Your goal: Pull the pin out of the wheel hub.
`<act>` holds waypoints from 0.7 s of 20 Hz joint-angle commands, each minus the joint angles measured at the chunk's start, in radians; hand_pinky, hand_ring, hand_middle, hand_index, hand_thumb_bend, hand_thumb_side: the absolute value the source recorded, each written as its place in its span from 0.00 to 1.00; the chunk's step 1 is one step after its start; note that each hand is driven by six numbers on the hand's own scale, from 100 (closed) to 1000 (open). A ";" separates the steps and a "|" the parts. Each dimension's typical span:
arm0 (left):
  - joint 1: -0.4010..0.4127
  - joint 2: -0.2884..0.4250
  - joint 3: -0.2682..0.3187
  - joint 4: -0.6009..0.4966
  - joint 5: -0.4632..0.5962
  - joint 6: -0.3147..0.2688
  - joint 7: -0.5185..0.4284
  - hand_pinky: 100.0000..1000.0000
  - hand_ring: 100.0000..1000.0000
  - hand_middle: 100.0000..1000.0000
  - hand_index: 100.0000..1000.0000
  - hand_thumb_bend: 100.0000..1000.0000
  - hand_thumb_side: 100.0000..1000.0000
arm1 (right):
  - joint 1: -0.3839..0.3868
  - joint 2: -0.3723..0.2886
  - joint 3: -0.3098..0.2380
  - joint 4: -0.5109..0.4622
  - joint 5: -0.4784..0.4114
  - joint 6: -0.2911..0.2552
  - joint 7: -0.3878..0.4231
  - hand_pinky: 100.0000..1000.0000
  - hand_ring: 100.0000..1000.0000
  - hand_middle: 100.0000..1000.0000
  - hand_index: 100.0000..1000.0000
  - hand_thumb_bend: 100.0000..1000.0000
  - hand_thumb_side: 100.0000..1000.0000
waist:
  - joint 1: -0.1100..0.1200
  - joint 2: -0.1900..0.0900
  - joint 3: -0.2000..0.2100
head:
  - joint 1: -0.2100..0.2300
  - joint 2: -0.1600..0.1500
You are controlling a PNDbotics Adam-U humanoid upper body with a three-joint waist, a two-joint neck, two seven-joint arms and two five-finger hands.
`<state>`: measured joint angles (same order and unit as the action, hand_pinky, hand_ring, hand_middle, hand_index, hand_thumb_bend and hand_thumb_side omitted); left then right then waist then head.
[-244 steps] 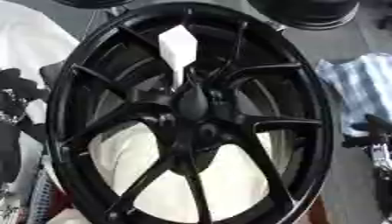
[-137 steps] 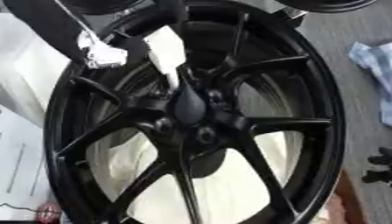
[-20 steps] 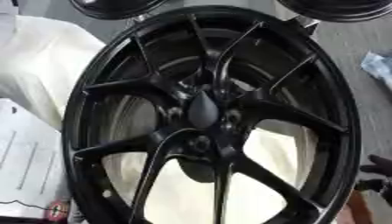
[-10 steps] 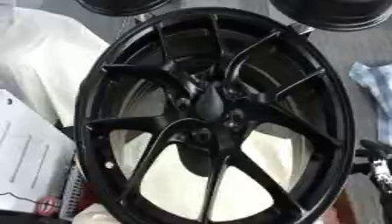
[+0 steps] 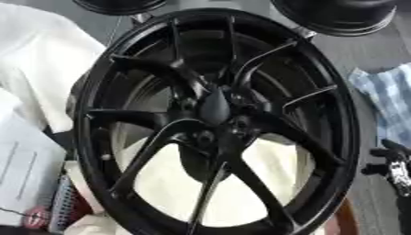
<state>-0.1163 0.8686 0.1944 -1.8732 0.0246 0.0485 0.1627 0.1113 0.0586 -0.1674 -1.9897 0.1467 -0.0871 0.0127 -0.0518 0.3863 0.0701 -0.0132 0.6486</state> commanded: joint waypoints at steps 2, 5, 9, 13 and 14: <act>0.027 -0.044 0.012 0.005 -0.043 0.033 0.064 0.64 0.48 0.19 0.29 0.00 0.35 | 0.002 0.010 -0.015 -0.010 -0.009 -0.008 -0.008 0.72 0.47 0.62 0.79 0.00 0.65 | 0.002 -0.026 -0.003 | -0.004 -0.017; 0.047 -0.071 0.015 0.022 -0.054 0.033 0.095 0.67 0.54 0.38 0.50 0.00 0.31 | 0.000 0.019 -0.017 -0.010 -0.008 -0.003 -0.011 0.72 0.47 0.62 0.79 0.00 0.66 | -0.001 -0.024 -0.006 | -0.009 -0.022; 0.060 -0.094 0.018 0.026 -0.004 0.007 0.137 0.79 0.74 0.68 0.79 0.00 0.53 | 0.007 0.027 -0.025 -0.010 -0.003 -0.003 -0.020 0.73 0.47 0.62 0.79 0.00 0.63 | -0.003 -0.030 -0.004 | -0.014 -0.029; 0.077 -0.102 0.052 0.031 0.188 -0.089 0.267 0.80 0.79 0.77 0.87 0.00 0.65 | 0.045 0.008 -0.055 -0.010 0.001 -0.058 -0.059 0.73 0.48 0.64 0.80 0.00 0.51 | -0.004 -0.050 0.000 | -0.020 -0.034; 0.086 -0.106 0.065 0.058 0.239 -0.109 0.314 0.80 0.78 0.77 0.86 0.00 0.69 | 0.061 0.002 -0.073 -0.010 0.009 -0.073 -0.081 0.73 0.48 0.65 0.80 0.00 0.48 | -0.003 -0.057 0.001 | -0.019 -0.033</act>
<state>-0.0325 0.7454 0.2305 -1.8195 0.2080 -0.0358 0.4303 0.1675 0.0813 -0.2231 -1.9897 0.1492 -0.1421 -0.0525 -0.0610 0.3461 0.0690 -0.0288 0.6297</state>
